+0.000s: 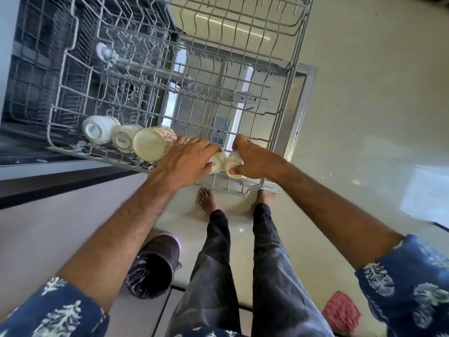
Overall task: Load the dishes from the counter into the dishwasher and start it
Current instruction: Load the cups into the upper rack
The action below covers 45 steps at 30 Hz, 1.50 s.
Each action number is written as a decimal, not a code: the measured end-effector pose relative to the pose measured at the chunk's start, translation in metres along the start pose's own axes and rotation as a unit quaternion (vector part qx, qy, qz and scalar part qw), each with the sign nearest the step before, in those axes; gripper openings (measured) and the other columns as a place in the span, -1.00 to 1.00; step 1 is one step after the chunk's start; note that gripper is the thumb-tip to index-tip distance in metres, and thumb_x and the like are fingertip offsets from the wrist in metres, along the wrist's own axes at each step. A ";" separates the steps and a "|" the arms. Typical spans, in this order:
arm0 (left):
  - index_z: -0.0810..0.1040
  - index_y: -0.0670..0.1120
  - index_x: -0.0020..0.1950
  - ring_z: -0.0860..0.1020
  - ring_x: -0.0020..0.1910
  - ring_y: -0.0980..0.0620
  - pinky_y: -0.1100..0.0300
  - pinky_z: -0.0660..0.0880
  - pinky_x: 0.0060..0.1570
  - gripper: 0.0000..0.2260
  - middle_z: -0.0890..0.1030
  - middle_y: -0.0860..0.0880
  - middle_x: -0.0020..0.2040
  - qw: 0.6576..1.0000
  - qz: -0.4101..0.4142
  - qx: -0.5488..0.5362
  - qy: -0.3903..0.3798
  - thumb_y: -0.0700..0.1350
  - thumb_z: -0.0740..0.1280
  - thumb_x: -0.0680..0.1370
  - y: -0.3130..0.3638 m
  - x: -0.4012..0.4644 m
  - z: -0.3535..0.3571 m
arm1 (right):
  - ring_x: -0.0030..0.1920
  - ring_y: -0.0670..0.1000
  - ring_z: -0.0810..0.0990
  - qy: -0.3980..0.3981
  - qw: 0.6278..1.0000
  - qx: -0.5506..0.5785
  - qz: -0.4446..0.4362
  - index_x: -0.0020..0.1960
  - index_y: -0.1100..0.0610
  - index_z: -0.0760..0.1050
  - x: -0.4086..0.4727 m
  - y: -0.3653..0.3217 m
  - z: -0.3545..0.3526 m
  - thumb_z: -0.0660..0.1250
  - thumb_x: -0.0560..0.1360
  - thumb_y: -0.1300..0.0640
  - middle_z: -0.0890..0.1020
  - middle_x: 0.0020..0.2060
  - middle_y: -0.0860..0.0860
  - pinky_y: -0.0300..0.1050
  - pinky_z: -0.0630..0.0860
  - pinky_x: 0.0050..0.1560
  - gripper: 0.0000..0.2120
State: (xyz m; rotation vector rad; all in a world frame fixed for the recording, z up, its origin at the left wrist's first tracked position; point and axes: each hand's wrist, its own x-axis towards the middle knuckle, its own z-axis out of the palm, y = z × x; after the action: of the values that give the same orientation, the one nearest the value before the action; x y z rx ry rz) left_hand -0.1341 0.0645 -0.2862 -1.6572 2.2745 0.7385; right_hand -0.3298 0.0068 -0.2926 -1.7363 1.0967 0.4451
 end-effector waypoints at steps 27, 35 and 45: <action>0.26 -0.01 0.54 0.35 0.48 -0.02 -0.17 0.18 0.49 -0.52 0.32 -0.04 0.54 0.999 -0.046 0.005 -0.027 0.03 0.22 0.63 0.020 -0.034 -0.014 | 0.10 0.17 0.60 0.092 0.967 -0.229 -0.063 0.28 0.13 0.41 -0.034 -0.014 -0.017 0.35 0.54 0.03 0.60 0.12 0.12 0.05 0.54 0.00 -0.64; 0.33 -0.08 0.50 0.39 0.43 -0.19 -0.16 0.36 0.33 -0.43 0.37 -0.14 0.49 0.958 -0.270 -0.049 0.088 0.13 0.31 0.56 0.071 -0.139 -0.054 | 0.23 0.24 0.54 0.088 0.911 -0.330 -0.229 0.41 0.08 0.38 -0.093 -0.070 -0.027 0.35 0.49 -0.10 0.51 0.30 0.14 0.16 0.44 0.27 -0.45; 0.20 -0.03 0.58 0.29 0.52 -0.22 -0.29 0.34 0.35 -0.34 0.27 -0.11 0.57 0.772 -0.586 -0.109 0.222 0.24 0.11 0.53 0.161 -0.330 -0.081 | 0.51 0.18 0.23 0.022 0.750 -0.434 -0.499 0.61 0.05 0.06 -0.172 -0.237 -0.014 0.19 0.58 -0.20 0.17 0.57 0.12 0.16 0.22 0.47 -0.30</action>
State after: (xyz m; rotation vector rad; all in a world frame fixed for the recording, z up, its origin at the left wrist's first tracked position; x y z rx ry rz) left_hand -0.1669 0.3305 -0.0221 -3.0100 0.8351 0.2690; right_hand -0.2253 0.0976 -0.0344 -2.8362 -0.2515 0.2033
